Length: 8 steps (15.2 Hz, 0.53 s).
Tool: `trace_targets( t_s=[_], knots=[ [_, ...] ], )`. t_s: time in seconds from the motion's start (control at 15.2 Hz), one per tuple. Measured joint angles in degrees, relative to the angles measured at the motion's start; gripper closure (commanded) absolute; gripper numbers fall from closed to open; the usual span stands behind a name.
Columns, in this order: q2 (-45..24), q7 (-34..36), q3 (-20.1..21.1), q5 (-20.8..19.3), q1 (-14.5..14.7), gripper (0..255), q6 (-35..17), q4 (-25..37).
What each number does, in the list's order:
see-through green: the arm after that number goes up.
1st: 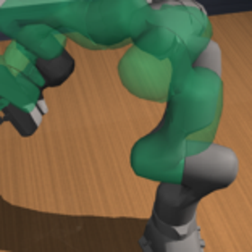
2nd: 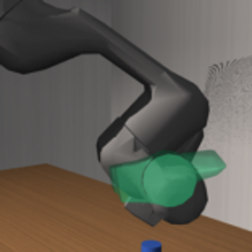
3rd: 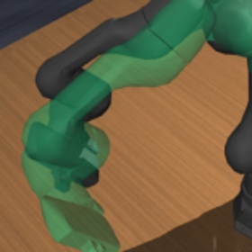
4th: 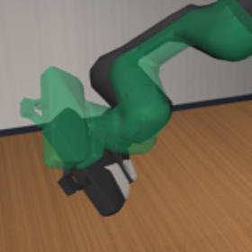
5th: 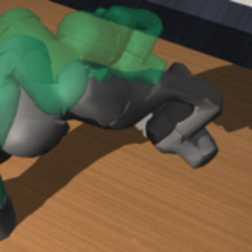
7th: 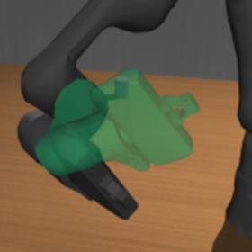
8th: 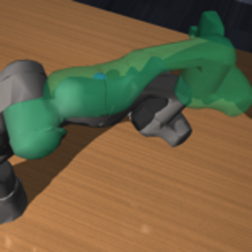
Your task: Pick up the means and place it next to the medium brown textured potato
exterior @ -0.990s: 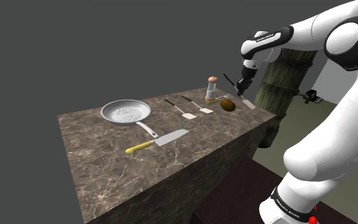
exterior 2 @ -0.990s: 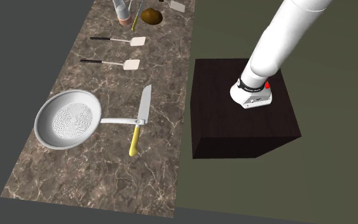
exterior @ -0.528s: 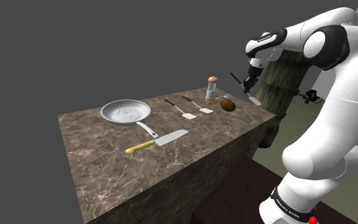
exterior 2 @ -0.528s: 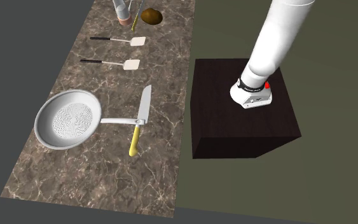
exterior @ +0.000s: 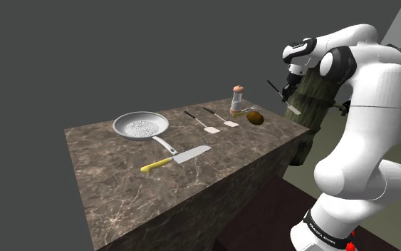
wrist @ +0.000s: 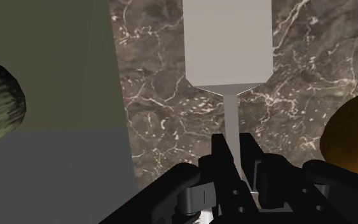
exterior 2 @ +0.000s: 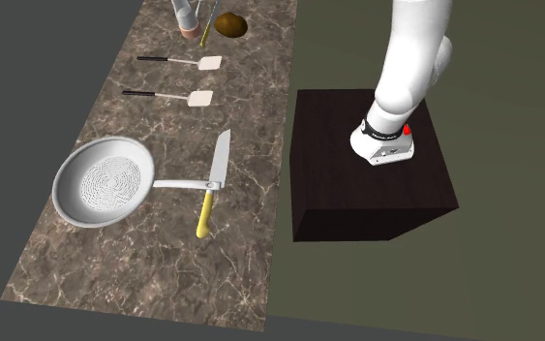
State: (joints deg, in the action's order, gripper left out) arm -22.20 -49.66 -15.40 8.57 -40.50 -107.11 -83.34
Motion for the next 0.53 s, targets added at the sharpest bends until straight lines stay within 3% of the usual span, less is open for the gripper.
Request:
trace_targets(
  t_s=[0.2,0.53],
  knots=[
    [-6.3,-1.9,-0.1,1.5,-2.7,255,3.2,9.2],
    [-6.8,-2.7,0.0,1.8,-2.8,255,0.1,6.6]
  ],
)
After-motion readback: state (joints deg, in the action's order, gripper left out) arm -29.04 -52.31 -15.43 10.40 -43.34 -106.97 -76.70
